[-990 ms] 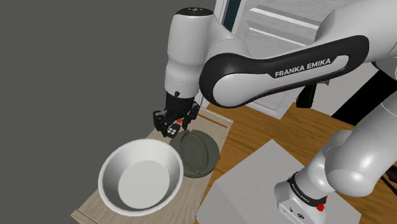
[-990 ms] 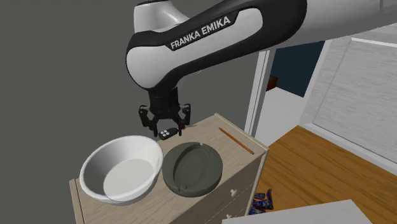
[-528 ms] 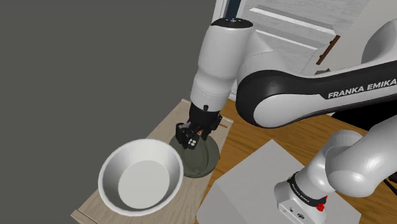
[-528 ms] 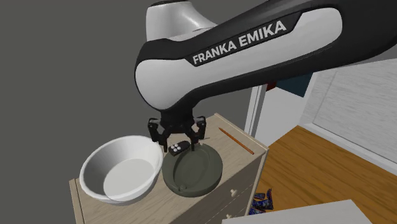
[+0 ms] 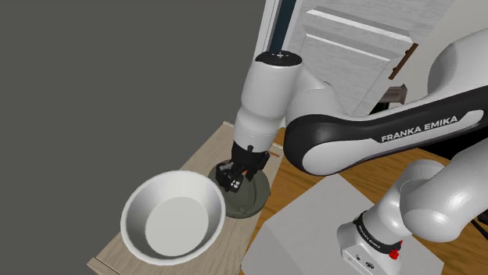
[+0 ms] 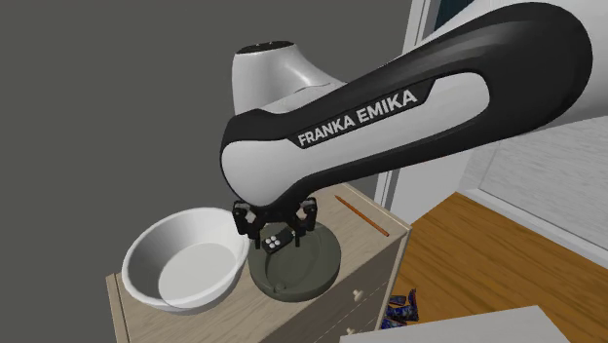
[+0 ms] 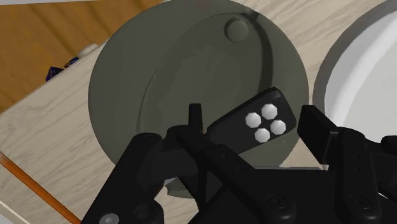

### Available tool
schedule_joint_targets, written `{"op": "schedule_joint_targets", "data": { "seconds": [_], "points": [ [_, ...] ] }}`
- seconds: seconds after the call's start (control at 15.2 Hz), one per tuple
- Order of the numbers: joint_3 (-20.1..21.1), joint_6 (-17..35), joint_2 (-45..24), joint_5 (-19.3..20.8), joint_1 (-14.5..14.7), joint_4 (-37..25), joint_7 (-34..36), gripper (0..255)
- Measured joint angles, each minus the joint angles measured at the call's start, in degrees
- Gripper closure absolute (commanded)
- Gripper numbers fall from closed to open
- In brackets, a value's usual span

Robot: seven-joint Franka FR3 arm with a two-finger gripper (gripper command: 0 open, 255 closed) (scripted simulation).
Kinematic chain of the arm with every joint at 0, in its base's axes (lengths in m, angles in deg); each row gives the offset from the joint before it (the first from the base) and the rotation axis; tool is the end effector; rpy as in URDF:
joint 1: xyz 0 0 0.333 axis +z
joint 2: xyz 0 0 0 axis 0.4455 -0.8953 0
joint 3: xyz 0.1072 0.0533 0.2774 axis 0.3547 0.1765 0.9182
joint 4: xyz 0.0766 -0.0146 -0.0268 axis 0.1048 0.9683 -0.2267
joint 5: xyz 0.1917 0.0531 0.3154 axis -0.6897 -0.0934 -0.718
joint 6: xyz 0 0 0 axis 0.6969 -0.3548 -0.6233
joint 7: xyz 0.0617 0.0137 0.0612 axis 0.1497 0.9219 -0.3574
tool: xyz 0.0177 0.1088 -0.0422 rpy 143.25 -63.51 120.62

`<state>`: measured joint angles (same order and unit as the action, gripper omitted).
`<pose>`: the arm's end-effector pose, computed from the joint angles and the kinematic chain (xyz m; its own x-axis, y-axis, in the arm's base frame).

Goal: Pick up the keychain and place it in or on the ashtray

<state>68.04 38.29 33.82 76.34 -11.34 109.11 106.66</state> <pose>0.3103 0.3595 0.3965 0.9976 -0.0662 0.0216 -0.0659 -0.9978 -0.0112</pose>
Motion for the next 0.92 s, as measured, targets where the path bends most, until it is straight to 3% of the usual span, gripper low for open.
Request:
{"op": "schedule_joint_targets", "data": {
  "seconds": [0.4,0.79,0.86,0.92],
  "points": [
    [0.7,4.9,-2.0,1.3,-0.1,2.3,1.0,255],
    [0.9,5.6,-1.8,1.6,-0.2,2.6,1.3,255],
    [0.8,5.6,-1.8,1.5,-0.2,2.6,1.2,0],
    [0.7,5.2,-1.9,1.6,-0.3,2.7,1.1,0]
  ]
}}
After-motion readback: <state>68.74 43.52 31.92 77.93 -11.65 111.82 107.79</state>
